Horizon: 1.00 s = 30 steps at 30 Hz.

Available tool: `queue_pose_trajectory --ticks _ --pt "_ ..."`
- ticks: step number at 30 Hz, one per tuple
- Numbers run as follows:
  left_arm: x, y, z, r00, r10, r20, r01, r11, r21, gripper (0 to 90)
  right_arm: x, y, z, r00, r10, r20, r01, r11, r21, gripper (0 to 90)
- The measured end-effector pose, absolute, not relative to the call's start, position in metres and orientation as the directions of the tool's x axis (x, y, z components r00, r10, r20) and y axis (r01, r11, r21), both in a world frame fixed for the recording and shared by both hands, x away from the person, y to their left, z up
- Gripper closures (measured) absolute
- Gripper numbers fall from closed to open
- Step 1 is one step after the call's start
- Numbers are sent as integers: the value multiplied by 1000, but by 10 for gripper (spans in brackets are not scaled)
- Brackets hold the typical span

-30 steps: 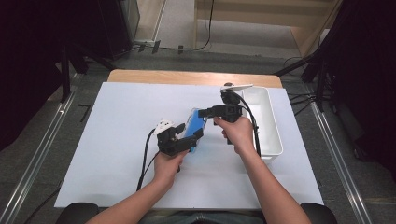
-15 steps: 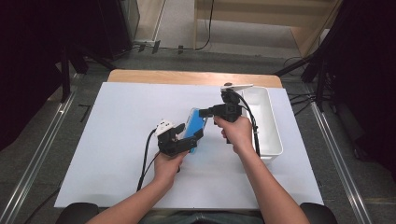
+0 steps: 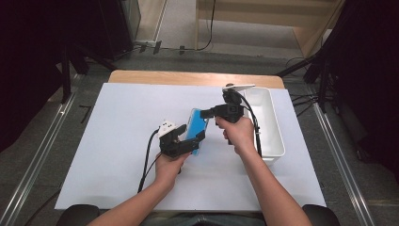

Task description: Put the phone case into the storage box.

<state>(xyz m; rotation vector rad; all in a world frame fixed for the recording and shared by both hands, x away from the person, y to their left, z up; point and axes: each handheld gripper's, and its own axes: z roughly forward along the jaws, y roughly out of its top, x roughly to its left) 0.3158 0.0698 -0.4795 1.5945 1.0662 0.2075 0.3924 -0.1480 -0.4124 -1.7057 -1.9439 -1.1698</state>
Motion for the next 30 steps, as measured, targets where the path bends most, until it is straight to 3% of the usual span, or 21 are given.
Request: queue_pose_trajectory --ticks 7,9,14,19,30 --pt "322 73 -477 575 683 -450 572 59 818 159 391 -149 -410 -263 680 684 923 -28 383 776" --pt "323 74 -477 576 679 -455 587 45 809 115 391 -150 -408 -260 684 682 925 -27 379 776" --pt "324 72 -470 591 686 -424 592 -12 806 107 391 -151 -408 -265 685 678 925 -19 381 776" --pt "325 70 -463 601 697 -392 606 -78 791 6 391 -154 -407 -273 690 670 922 -10 387 776" --pt "330 78 -440 643 629 -437 647 -140 750 8 386 -157 -402 -359 702 615 891 61 449 775"
